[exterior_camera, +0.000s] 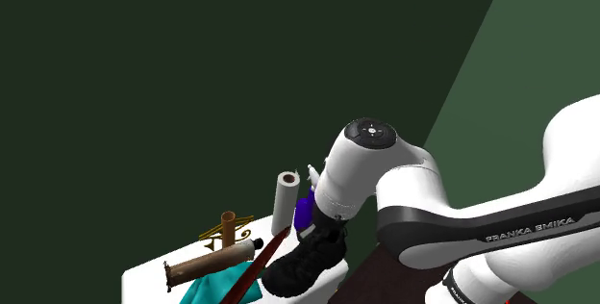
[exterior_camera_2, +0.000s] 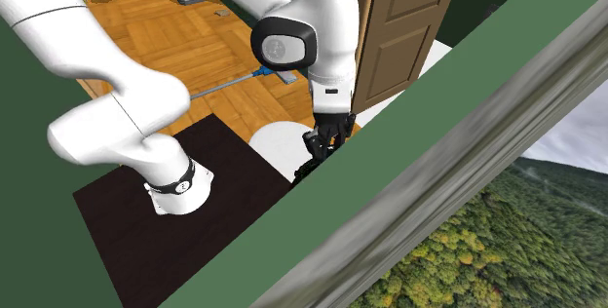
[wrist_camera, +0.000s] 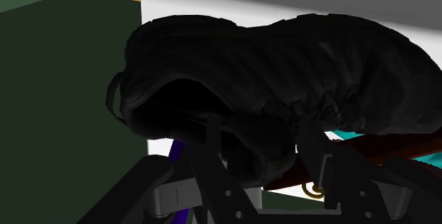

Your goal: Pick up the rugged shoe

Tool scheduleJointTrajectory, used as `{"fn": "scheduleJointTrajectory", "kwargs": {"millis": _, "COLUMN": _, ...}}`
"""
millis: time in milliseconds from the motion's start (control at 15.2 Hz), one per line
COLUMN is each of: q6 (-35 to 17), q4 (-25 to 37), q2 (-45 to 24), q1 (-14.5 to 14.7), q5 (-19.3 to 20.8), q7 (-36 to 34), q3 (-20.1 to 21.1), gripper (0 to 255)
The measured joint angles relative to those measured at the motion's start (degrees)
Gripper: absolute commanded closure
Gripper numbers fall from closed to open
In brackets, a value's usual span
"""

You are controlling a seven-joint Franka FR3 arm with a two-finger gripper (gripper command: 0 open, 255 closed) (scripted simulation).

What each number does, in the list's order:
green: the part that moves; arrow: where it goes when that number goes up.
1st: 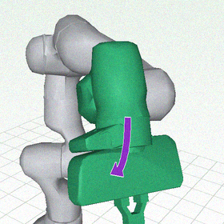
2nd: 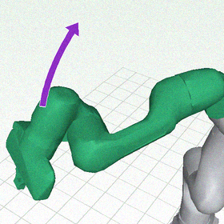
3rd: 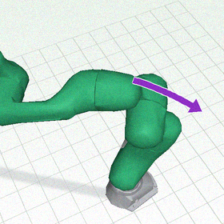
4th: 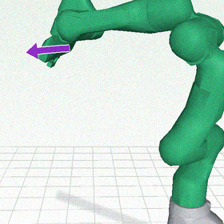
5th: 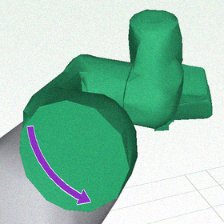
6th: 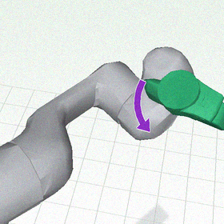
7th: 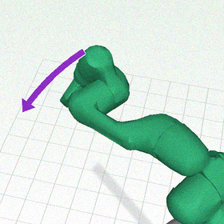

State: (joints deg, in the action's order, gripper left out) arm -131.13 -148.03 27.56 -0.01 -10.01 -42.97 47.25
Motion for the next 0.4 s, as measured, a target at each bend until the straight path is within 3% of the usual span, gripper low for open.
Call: {"fn": "scheduleJointTrajectory", "kwargs": {"millis": 396, "q6": 4.98, "q4": 2.38, "q2": 2.72, "q1": 1.21, "q5": -0.65, "q7": 1.53, "q3": -2.45, "gripper": 255}}
